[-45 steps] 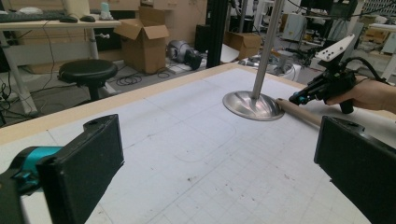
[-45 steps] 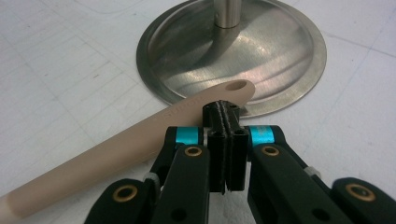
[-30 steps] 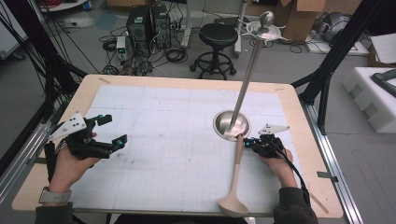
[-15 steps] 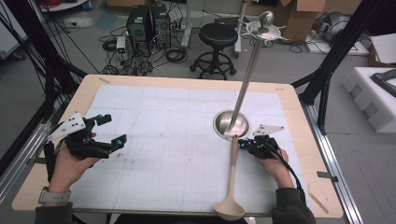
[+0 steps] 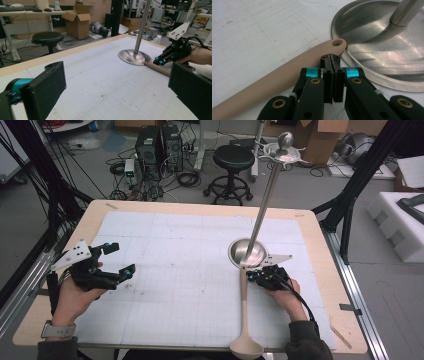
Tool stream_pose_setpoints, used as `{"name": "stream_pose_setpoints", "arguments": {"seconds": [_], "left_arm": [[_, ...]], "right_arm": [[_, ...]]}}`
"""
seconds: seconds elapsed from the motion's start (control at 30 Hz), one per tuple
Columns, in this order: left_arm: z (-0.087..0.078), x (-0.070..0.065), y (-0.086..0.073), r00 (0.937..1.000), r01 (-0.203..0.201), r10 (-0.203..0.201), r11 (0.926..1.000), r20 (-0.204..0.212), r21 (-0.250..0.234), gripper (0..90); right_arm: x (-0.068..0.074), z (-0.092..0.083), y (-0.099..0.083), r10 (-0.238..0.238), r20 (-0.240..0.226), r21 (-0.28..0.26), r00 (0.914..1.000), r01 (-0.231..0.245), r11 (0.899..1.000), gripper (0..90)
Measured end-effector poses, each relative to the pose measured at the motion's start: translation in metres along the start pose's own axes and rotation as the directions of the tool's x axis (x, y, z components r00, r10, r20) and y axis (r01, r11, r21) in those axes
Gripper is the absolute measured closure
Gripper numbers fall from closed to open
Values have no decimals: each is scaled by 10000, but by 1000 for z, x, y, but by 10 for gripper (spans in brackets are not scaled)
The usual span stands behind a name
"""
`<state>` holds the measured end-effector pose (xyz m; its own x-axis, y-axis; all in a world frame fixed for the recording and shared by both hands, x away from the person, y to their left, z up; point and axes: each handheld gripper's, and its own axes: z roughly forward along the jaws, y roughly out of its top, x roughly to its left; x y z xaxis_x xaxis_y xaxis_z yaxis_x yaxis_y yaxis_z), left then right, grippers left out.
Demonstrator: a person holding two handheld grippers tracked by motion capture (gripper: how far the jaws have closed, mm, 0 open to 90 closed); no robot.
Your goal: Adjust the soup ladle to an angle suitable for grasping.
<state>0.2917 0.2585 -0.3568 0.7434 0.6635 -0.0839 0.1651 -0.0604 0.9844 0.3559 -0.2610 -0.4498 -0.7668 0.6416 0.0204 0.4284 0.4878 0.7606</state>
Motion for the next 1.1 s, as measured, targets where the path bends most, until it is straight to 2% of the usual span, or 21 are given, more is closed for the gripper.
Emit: {"name": "stream_pose_setpoints", "arguments": {"seconds": [0.2, 0.6, 0.67, 0.7, 0.8, 0.93, 1.0, 1.03, 1.07, 1.1], "left_arm": [[1, 0, 0, 10000, -10, 10, 10000, -4, 36, 18], [1, 1, -2, 10000, 22, -22, 10000, -26, 78, 18], [1, 1, -2, 10000, 40, -40, 10000, -22, 82, 18], [1, 1, -2, 10000, 41, -41, 10000, -21, 79, 18], [0, 1, -2, 10000, 55, -55, 10000, -32, 40, 18], [0, 2, -3, 10000, 83, -83, 9999, -32, 65, 18], [0, 3, -4, 9999, 99, -99, 9999, -39, 79, 18], [0, 3, -4, 9999, 109, -109, 9999, -32, 67, 18], [0, 3, -4, 9999, 91, -91, 9999, -42, 57, 18], [-1, 3, -3, 9999, 100, -100, 9999, -46, 16, 18]], "right_arm": [[3, 4, 3, -55, -200, -35, 9998, 55, 10000, 899], [21, 21, 17, -445, -609, -55, 9971, 442, 9990, 899], [22, 22, 17, -432, -603, -20, 9972, 431, 9991, 898], [23, 22, 19, -568, -543, 25, 9969, 570, 9984, 899], [24, 18, 19, -559, -487, -22, 9972, 558, 9984, 899], [27, 7, 20, -497, -493, -371, 9975, 479, 9982, 899], [32, -3, 19, -196, -706, -596, 9973, 154, 9981, 897], [32, -3, 19, -196, -706, -596, 9973, 154, 9981, 897], [36, -11, 17, 77, -861, -653, 9963, -133, 9978, 897], [36, -11, 17, 77, -861, -653, 9963, -133, 9978, 897]]}}
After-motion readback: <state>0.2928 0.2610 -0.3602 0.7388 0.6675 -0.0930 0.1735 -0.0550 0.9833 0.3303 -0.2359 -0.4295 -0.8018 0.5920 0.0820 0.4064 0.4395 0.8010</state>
